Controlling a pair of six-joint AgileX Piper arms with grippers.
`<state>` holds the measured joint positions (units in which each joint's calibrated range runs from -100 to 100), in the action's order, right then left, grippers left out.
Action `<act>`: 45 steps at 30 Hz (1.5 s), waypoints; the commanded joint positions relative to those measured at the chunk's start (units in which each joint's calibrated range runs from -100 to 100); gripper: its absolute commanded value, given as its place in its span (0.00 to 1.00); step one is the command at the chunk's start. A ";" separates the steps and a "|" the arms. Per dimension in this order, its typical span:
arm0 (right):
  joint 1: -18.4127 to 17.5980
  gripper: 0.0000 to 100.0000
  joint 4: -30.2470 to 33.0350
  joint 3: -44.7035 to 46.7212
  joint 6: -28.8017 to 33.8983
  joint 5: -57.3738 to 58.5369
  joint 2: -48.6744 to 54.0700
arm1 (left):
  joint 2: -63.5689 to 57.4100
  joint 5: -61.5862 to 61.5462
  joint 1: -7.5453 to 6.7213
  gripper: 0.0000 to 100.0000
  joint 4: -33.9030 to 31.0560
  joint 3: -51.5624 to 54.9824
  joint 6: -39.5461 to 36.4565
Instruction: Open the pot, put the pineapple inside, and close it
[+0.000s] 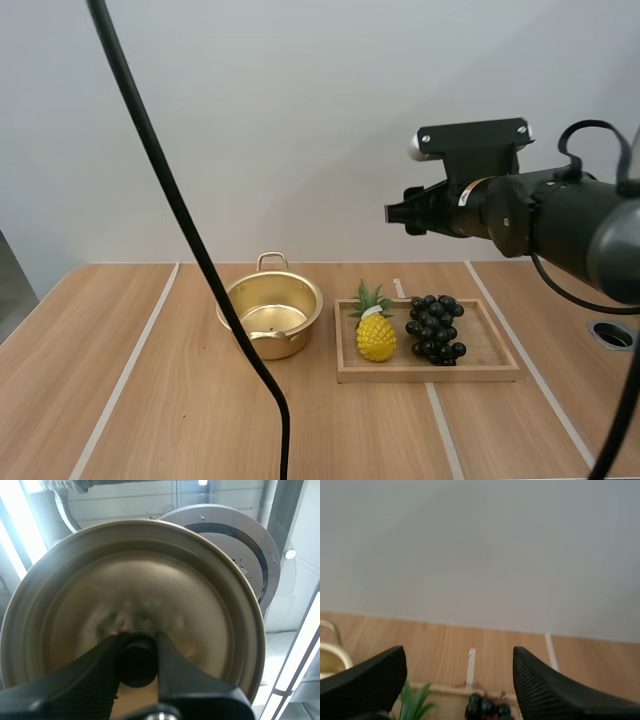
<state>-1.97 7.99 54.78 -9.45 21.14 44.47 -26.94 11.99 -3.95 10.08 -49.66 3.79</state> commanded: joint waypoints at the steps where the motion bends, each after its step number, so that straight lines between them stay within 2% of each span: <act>1: -3.59 1.00 -1.70 -0.26 -3.93 7.19 -7.68 | -0.80 -1.40 -0.04 0.00 0.38 -0.02 0.57; 4: -7.08 1.00 -3.10 -0.26 -5.55 12.46 -12.43 | -1.10 -5.25 -0.04 0.00 0.38 -0.02 0.72; 8: -8.99 1.00 -3.10 -0.26 -5.55 13.88 -15.52 | -1.10 -5.88 -0.04 0.00 0.38 -0.02 0.72; 14: -8.99 1.00 -5.78 -0.26 -5.55 15.45 -18.51 | -1.10 -8.48 -0.04 0.00 0.38 -0.02 0.72; 22: -8.99 1.00 -6.14 -0.26 -5.55 18.02 -21.32 | -1.10 -11.23 -0.04 0.00 0.38 -0.02 0.72; 27: -8.99 1.00 -8.34 -0.26 -5.45 22.47 -21.98 | -1.10 -13.39 -0.04 0.00 0.38 -0.02 0.72; 37: -8.99 1.00 -8.35 -0.26 -5.13 30.28 -21.98 | -1.10 -13.70 -0.04 0.00 0.38 -0.02 0.72; 40: -8.99 1.00 -7.99 -0.26 -5.13 31.00 -21.98 | -1.10 -13.70 -0.04 0.00 0.38 -0.02 0.72; 45: -8.99 1.00 -1.81 -0.26 -5.50 30.62 -21.98 | -1.10 -14.71 -0.04 0.00 0.38 -0.02 0.72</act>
<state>-10.92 3.36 54.62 -14.56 51.06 22.34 -27.91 -2.14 -3.95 10.08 -49.66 4.40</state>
